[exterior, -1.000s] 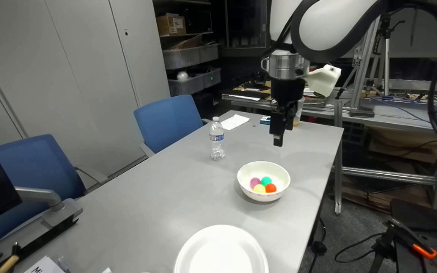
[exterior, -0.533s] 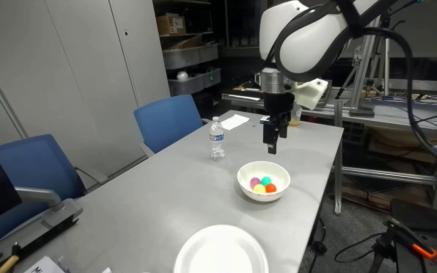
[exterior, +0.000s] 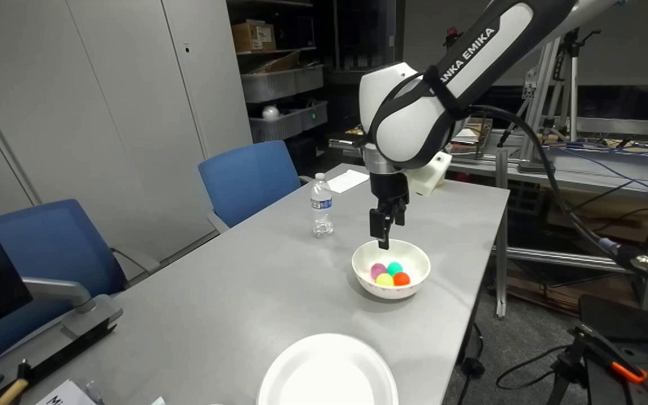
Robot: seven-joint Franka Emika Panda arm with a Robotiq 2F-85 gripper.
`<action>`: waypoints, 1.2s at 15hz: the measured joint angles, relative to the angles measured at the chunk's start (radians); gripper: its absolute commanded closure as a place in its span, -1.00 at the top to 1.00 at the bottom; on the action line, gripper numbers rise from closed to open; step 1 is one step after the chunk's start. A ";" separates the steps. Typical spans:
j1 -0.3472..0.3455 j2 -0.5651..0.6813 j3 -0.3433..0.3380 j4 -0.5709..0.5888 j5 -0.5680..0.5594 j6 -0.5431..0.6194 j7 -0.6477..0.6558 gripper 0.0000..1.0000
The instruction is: Take the purple ball out of the bowl and put it on the plate
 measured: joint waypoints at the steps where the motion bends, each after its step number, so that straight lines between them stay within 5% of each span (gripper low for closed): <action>1: -0.004 0.022 0.001 0.015 0.002 0.007 -0.002 1.00; 18: -0.046 0.215 0.038 0.129 0.096 0.078 -0.031 1.00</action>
